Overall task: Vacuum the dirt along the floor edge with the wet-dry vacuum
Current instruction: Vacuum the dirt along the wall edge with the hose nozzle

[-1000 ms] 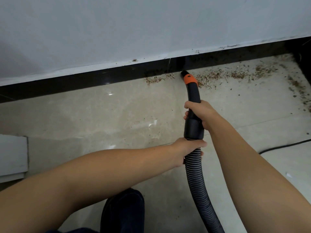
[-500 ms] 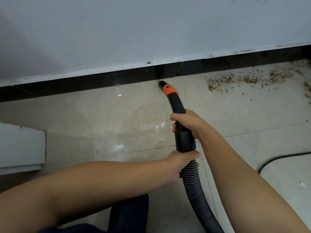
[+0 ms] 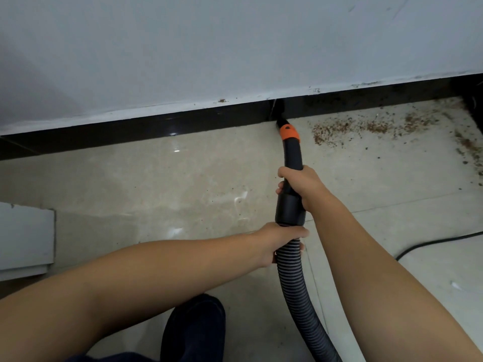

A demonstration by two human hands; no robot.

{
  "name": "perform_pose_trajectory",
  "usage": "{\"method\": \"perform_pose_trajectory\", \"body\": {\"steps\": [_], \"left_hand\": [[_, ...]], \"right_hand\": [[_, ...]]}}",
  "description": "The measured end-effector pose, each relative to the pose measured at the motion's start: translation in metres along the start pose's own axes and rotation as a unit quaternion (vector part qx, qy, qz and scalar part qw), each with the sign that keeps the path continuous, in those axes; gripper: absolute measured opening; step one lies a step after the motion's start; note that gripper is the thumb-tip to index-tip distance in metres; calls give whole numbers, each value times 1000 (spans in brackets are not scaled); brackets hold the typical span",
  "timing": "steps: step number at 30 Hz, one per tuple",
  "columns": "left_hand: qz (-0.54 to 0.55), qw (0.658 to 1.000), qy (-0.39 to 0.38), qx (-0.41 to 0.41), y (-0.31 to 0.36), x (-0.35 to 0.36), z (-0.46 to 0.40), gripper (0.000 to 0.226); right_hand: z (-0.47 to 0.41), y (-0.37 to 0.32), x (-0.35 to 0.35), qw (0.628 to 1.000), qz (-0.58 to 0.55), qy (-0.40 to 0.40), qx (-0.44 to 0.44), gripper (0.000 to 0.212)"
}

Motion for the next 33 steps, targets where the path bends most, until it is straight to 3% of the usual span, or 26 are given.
{"method": "perform_pose_trajectory", "body": {"steps": [5,14,18,33], "left_hand": [[-4,1000,-1,5,6,8,-3,14],[63,997,52,-2,-32,-27,4,11],[78,996,46,4,-38,-34,10,15],[-95,992,-81,-25,-29,65,11,13]], "right_hand": [[-8,-3,-8,1000,-11,10,6,15],[26,13,41,991,71,-110,-33,18],[36,17,52,988,81,-127,-40,23],[0,40,-86,993,-30,101,57,24]]}}
Point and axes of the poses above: each hand's wrist, its own z-axis away from the middle knuckle, its own x-axis out of the palm, y = z × x, the point moved 2 cm from there along -z, towards the middle knuckle, and after that the axes turned 15 degrees about y, right-handed, at the moved point
